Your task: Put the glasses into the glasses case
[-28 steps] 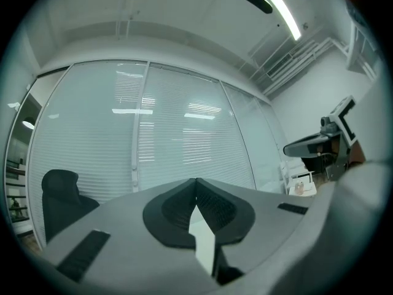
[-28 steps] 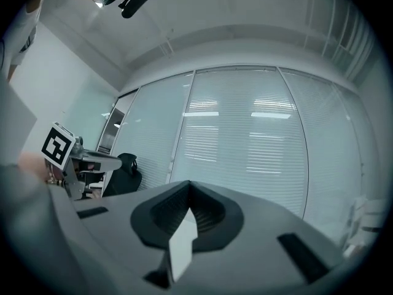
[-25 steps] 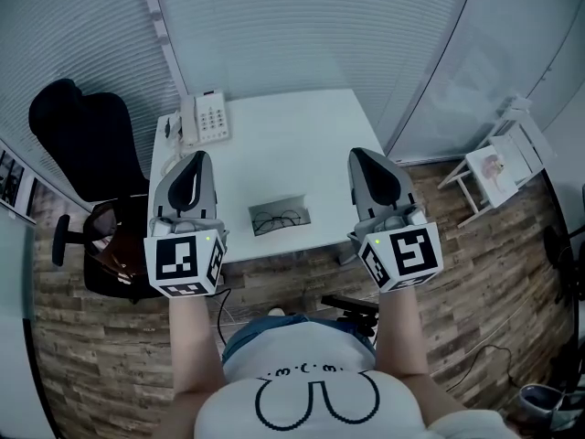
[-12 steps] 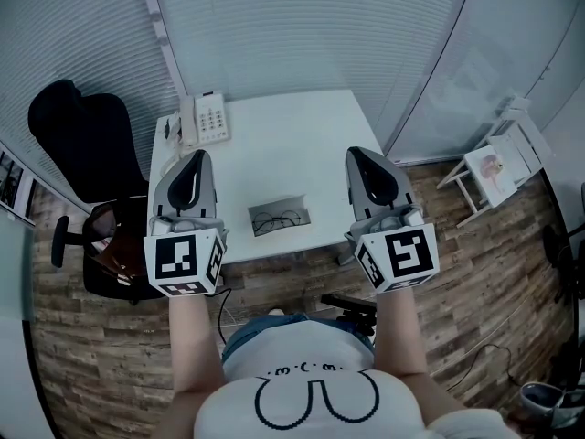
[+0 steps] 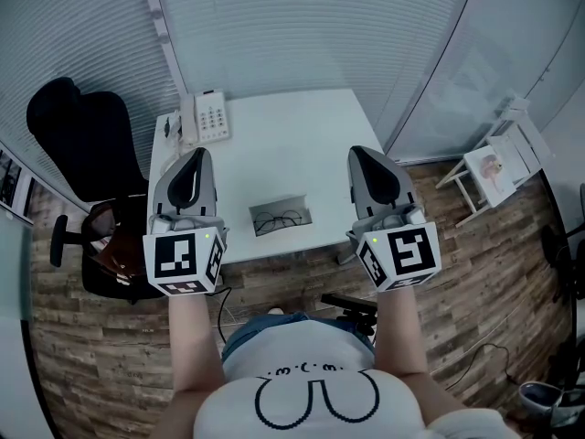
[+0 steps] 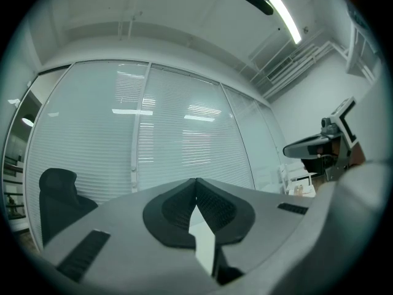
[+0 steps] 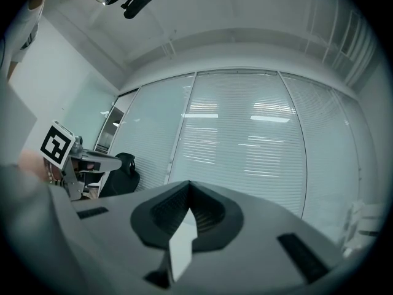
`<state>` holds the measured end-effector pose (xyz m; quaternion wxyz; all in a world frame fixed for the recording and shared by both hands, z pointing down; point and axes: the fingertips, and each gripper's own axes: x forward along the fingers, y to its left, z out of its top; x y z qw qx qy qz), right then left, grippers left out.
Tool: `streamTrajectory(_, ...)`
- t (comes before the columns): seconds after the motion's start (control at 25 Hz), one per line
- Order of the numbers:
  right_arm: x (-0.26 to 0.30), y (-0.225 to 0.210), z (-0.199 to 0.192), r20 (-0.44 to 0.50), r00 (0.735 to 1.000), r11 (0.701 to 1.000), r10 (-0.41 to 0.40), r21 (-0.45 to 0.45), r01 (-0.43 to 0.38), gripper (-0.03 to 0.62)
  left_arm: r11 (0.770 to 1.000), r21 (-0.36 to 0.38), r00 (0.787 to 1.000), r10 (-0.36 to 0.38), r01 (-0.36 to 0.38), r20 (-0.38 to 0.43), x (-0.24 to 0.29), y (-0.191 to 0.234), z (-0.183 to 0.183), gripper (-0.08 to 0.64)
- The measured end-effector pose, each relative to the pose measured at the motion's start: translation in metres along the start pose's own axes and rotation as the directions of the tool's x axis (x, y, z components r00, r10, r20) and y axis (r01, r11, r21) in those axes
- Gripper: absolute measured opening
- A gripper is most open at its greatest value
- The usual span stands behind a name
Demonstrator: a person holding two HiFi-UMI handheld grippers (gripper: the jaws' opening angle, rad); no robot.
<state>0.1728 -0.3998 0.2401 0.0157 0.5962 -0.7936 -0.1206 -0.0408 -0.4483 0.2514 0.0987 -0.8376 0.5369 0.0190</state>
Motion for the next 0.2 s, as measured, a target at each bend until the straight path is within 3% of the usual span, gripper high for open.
streamTrajectory(0.2,0.0034,-0.0001,0.0028,0.001,1.000,1.000,-0.003,-0.013,0.003,0.009,1.000,0.004,1.000,-0.008,0.008,0.000,0.0011,0.0033,-0.0006,0.015)
